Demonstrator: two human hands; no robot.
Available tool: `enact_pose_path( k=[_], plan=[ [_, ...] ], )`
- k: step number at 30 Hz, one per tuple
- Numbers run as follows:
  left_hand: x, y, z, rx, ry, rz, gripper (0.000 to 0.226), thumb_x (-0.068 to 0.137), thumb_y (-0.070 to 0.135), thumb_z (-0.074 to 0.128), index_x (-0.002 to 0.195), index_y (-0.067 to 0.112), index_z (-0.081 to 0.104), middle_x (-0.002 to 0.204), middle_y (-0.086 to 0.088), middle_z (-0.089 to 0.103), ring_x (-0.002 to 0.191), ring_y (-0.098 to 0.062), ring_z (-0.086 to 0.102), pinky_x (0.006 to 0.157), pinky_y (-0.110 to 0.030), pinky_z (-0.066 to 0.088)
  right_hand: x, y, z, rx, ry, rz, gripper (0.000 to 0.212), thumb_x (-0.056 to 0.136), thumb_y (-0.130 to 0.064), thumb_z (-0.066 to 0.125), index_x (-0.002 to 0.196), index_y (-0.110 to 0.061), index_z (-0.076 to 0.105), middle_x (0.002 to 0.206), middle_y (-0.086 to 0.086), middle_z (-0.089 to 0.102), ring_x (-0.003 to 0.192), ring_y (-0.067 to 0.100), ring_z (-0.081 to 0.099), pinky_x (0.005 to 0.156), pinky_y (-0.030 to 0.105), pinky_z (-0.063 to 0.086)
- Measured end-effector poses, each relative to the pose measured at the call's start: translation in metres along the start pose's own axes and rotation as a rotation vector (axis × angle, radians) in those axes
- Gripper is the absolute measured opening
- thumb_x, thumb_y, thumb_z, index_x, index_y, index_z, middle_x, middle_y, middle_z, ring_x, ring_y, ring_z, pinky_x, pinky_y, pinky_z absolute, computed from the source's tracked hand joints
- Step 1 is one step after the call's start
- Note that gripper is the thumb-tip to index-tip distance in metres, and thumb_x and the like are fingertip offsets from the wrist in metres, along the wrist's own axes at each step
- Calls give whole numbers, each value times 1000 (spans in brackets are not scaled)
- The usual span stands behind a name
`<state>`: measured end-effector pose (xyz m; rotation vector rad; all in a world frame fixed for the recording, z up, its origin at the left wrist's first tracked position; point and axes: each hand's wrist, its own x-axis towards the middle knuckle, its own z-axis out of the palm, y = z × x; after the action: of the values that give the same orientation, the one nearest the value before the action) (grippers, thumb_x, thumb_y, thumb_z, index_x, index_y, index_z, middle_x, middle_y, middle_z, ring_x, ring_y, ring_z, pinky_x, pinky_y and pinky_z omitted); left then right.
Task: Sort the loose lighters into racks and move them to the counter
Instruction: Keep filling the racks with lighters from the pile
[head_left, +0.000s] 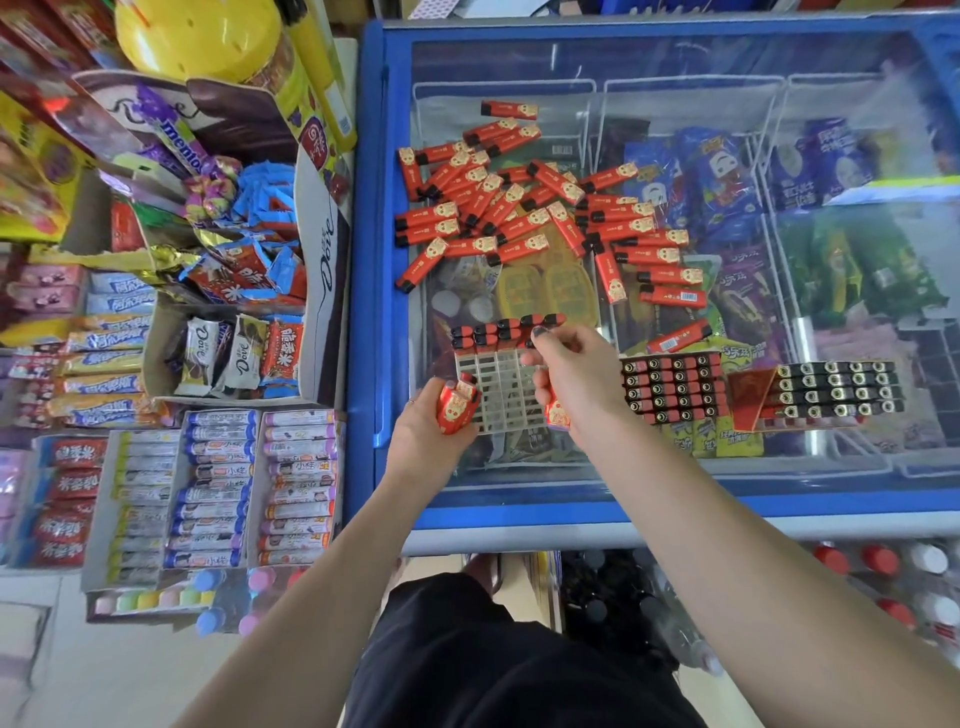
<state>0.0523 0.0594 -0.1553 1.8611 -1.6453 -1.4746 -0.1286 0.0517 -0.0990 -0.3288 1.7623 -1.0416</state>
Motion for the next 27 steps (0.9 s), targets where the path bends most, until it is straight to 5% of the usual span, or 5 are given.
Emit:
enact_pose_path(
  k=[10, 15, 19, 24, 27],
  plan=[
    [1, 0, -1, 250, 85, 150, 30, 90, 14, 73, 114, 24, 58, 104, 13, 53, 87, -14, 56, 63, -29, 43, 4, -2, 5, -296, 27, 5, 36, 101, -50, 59, 93, -16, 53, 68, 6, 69, 42, 13, 54, 44, 27, 47],
    [0, -3, -4, 209, 82, 125, 32, 89, 13, 75, 110, 29, 55, 102, 13, 53, 83, -8, 53, 60, -21, 36, -9, 3, 2, -21, -77, 139, 38, 104, -46, 53, 96, -9, 55, 69, 8, 65, 49, 17, 52, 51, 32, 42],
    [-9, 9, -10, -71, 77, 18, 31, 88, 12, 78, 104, 29, 58, 95, 7, 67, 80, -6, 63, 62, -12, 45, -20, 0, -5, 329, -90, 300, 25, 108, -32, 50, 100, -9, 56, 66, 4, 57, 50, 14, 50, 48, 29, 42],
    [-31, 38, -10, -571, -197, -139, 31, 88, 8, 80, 113, 19, 65, 93, -2, 76, 82, -22, 70, 78, -39, 60, -28, 6, 3, 392, -53, 291, 15, 106, -14, 47, 99, -12, 61, 67, 1, 58, 51, 13, 52, 51, 29, 44],
    [-39, 49, -3, -616, -298, -122, 39, 86, 4, 81, 119, 8, 61, 93, -9, 72, 80, -27, 65, 71, -37, 58, -31, 9, 10, 322, 18, 224, 17, 104, -14, 48, 95, -17, 63, 69, -1, 59, 58, 14, 55, 58, 30, 46]
  ],
)
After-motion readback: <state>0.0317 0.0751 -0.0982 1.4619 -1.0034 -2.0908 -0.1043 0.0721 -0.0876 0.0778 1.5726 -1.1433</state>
